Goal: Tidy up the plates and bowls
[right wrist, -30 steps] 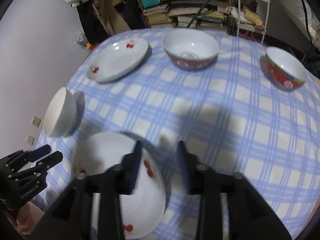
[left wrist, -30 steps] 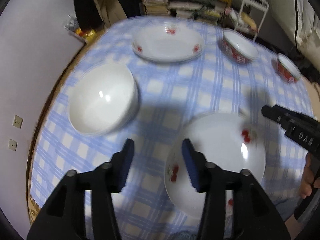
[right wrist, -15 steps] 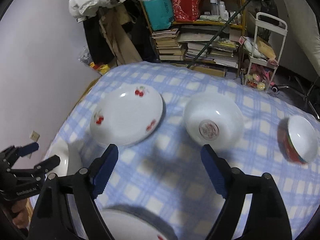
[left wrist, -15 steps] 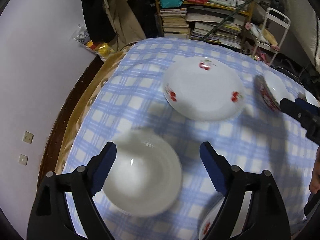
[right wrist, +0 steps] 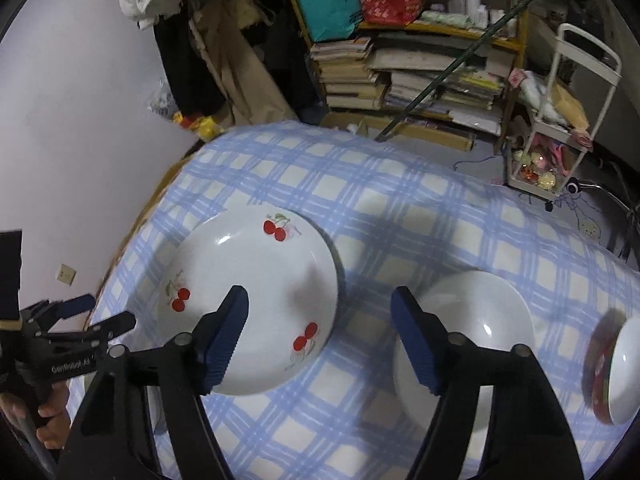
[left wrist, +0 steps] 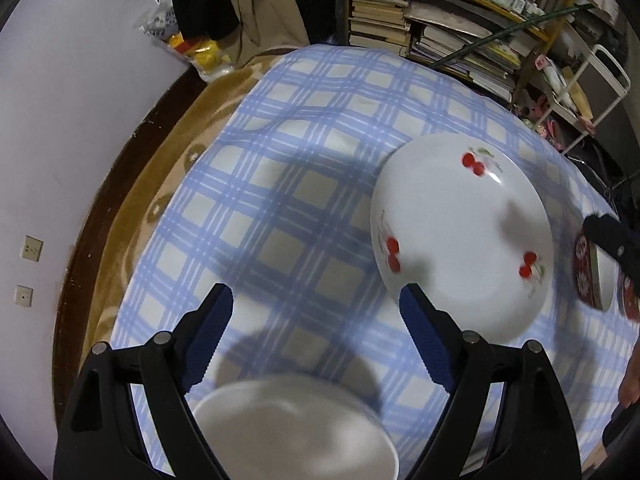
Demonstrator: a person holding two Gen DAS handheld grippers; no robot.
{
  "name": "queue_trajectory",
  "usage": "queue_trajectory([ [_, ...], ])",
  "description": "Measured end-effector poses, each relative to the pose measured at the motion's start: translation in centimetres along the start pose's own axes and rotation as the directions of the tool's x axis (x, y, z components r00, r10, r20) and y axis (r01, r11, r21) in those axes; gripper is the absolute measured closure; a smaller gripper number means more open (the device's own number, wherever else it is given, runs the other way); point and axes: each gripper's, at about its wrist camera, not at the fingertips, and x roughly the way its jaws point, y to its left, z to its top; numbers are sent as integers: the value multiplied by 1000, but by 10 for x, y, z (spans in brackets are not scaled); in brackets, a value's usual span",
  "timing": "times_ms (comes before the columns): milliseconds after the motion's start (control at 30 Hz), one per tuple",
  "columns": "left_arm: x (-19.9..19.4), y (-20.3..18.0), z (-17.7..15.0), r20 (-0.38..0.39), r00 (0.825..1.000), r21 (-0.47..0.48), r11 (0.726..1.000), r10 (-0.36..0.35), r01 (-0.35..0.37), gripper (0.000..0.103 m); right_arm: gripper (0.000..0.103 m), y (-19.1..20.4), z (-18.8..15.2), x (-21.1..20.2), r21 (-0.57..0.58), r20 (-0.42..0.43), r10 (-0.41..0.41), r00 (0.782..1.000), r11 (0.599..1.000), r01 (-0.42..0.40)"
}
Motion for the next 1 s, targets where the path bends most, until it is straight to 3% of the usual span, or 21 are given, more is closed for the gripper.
queue_trajectory([
  [267, 26, 3, 19, -60, 996, -81, 995, -68, 63, 20, 25, 12, 9, 37, -85, -81, -115, 990, 990, 108],
  [333, 30, 0, 22, -65, 995, -85, 994, -78, 73, 26, 27, 12, 11, 45, -98, -98, -142, 985, 986, 133],
  [367, 33, -2, 23, -72, 994, -88, 994, -78, 72, 31, 29, 11, 12, 49, -98, -111, -142, 984, 987, 131],
  [433, 39, -6, 25, -90, 993, -98, 993, -81, 72, 46, 45, 11, 13, 58, -98, -140, -150, 979, 986, 138],
  [567, 51, -16, 19, -127, 984, -99, 989, -126, 114, 62, 52, 20, 11, 71, -129, -170, -137, 976, 985, 116],
  [633, 53, -21, 17, -133, 983, -85, 990, -126, 115, 69, 58, 26, 8, 78, -173, -189, -178, 966, 974, 146],
  [700, 53, -27, 16, -134, 982, -66, 990, -136, 128, 73, 60, 27, 5, 80, -190, -191, -198, 961, 968, 162],
  [767, 54, -34, 14, -139, 978, -23, 988, -154, 152, 73, 71, 22, 4, 76, -175, -170, -202, 964, 969, 173],
  [800, 55, -36, 14, -139, 979, 1, 989, -146, 147, 74, 81, 18, 2, 74, -159, -160, -195, 968, 973, 170],
  [833, 56, -41, 12, -130, 984, 32, 992, -121, 126, 75, 85, 13, 1, 70, -129, -158, -162, 974, 981, 142],
  [900, 54, -48, 8, -108, 992, 74, 994, -70, 78, 74, 88, 7, 0, 66, -88, -160, -114, 980, 991, 101],
  [1000, 54, -43, 11, -120, 990, 19, 997, -78, 81, 78, 89, 9, -3, 60, -104, -162, -95, 982, 991, 79],
])
